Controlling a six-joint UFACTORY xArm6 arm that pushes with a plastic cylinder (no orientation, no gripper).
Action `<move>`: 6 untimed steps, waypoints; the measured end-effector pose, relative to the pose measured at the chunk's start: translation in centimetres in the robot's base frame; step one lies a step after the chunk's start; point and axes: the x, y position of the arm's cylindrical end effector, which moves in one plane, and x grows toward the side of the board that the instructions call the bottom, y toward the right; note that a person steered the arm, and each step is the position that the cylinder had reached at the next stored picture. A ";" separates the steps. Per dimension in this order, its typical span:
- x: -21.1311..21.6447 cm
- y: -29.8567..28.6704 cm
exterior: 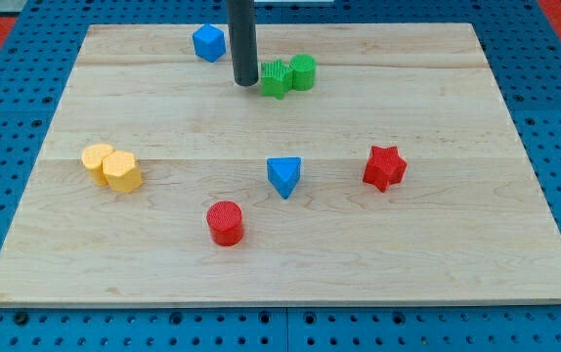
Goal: Move the green star along with the green circle up and right
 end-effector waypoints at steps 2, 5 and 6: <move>2.6 0.1; -1.0 10.3; -0.9 10.6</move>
